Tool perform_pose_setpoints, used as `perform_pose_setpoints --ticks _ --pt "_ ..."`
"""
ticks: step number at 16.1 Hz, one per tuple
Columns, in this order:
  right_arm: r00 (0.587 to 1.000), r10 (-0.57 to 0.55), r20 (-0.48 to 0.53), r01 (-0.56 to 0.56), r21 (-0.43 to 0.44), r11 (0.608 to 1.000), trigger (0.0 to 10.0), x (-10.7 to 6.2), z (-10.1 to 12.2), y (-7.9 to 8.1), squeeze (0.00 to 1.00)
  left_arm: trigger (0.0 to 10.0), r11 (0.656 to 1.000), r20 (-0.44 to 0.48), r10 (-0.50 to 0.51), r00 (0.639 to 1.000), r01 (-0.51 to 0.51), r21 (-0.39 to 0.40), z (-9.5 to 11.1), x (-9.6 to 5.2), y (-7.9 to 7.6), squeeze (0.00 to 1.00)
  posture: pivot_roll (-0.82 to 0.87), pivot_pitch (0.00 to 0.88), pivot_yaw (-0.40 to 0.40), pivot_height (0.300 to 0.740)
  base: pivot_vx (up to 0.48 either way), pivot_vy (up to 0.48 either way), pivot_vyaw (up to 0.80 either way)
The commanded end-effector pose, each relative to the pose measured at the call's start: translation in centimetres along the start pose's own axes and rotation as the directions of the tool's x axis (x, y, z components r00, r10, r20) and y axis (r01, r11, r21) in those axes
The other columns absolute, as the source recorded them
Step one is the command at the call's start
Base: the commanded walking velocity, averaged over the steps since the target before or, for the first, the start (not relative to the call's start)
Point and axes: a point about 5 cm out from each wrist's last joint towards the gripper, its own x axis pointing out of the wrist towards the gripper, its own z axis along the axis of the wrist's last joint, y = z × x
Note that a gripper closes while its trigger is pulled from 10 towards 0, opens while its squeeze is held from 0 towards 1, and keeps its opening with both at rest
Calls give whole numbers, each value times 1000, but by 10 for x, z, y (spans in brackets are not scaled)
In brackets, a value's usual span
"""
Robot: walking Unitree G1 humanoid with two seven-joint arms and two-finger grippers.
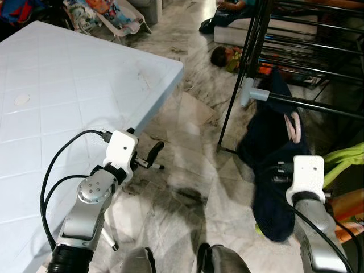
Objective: Hang hanger
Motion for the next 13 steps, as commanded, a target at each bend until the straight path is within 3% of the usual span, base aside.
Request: perform_pose_setpoints --ticks 1,5,13 --pt "999 -22 36 22 16 1000 10000 -2 9 -5 0 10000 1000 -13 -5 1000 5 16 -2 -2 1 0 -30 126 21 740 0 0 0" --pt "995 -12 101 11 18 1000 10000 14 25 -8 0 10000 1000 -7 2 1000 -2 29 -1 -1 1 0 -26 126 19 740 0 0 0" --pt "995 -8 99 6 18 1000 10000 18 27 -5 0 10000 999 -10 12 1000 -12 31 -2 -2 1 0 -23 127 14 740 -289 0 0"
